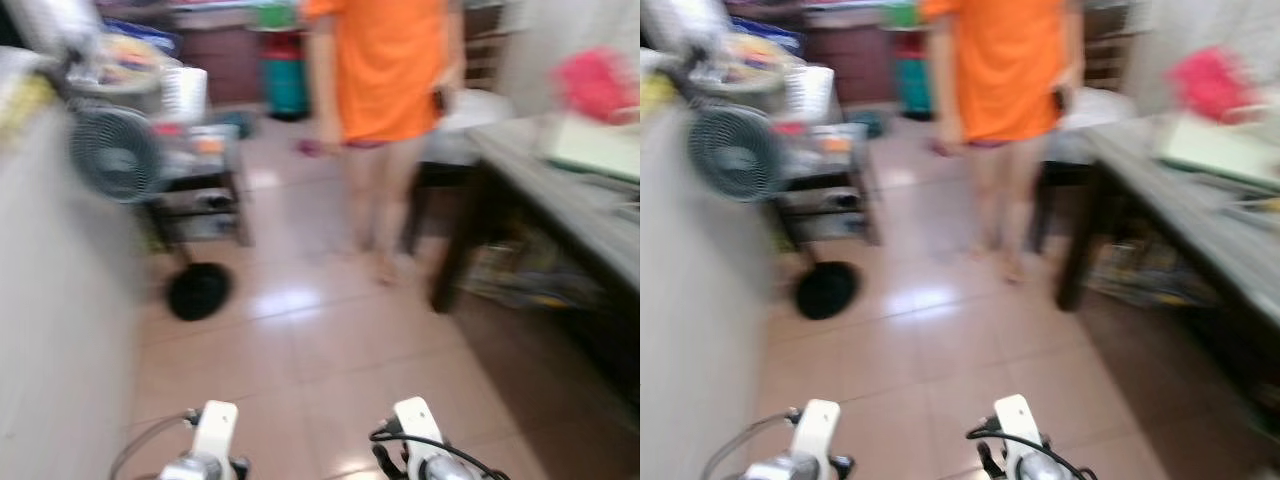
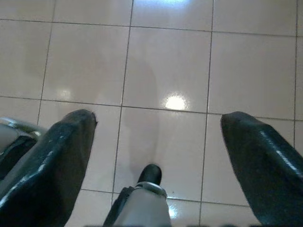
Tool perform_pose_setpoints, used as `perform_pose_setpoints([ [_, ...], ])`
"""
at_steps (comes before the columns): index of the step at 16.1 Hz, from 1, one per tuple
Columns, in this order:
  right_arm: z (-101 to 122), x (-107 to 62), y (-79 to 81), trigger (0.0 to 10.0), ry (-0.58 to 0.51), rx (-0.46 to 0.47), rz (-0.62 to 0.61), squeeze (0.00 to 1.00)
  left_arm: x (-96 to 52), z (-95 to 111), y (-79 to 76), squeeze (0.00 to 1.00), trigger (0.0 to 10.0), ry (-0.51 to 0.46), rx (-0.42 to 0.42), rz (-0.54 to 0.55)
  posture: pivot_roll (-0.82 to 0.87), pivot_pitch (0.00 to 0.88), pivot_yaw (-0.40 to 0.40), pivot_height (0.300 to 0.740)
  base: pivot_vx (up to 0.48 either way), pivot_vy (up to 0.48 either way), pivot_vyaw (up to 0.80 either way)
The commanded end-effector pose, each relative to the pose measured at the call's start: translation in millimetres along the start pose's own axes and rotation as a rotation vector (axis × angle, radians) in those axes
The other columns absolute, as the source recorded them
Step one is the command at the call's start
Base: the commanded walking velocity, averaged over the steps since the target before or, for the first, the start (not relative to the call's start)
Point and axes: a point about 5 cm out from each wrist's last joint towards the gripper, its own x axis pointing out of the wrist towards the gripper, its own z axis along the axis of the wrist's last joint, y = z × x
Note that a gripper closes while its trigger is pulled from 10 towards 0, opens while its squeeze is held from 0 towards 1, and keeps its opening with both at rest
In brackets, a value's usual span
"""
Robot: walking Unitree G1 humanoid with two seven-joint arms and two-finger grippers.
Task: Setting the table
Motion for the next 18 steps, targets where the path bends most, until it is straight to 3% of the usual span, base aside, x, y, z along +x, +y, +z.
perform_pose_setpoints([
  [1,-2,-0.3,-2.3,10.0,0.009,0.049,-0.025,0.0,-0.2,2,1.5,0.0,10.0,-0.002,-0.016,0.009,-0.08,0.0,0.015,0.74,0.0,0.0,0.79],
  [4,-13,-3.6,-7.6,10.0,0.037,0.084,-0.042,0.0,-0.9,-4,16.0,0.0,10.0,0.002,0.033,0.022,-0.1,0.0,0.026,0.74,0.0,0.0,0.0],
  [9,-21,-5.5,-7.8,10.0,0.052,0.085,-0.047,0.0,-0.5,4,4.1,0.0,10.0,-0.021,0.067,-0.005,-0.12,0.0,0.037,0.74,0.0,0.0,0.59],
  [15,-24,-6.1,-5.7,10.0,0.059,0.087,-0.05,0.0,-0.3,1,4.0,0.0,10.0,-0.009,0.11,-0.005,-0.12,0.0,0.044,0.74,0.0,0.0,0.79],
  [18,-26,-6.6,-5.9,10.0,0.064,0.093,-0.054,0.0,-0.3,0,4.6,0.0,10.0,-0.008,0.115,-0.009,-0.12,0.0,0.046,0.74,0.0,0.0,0.19],
])
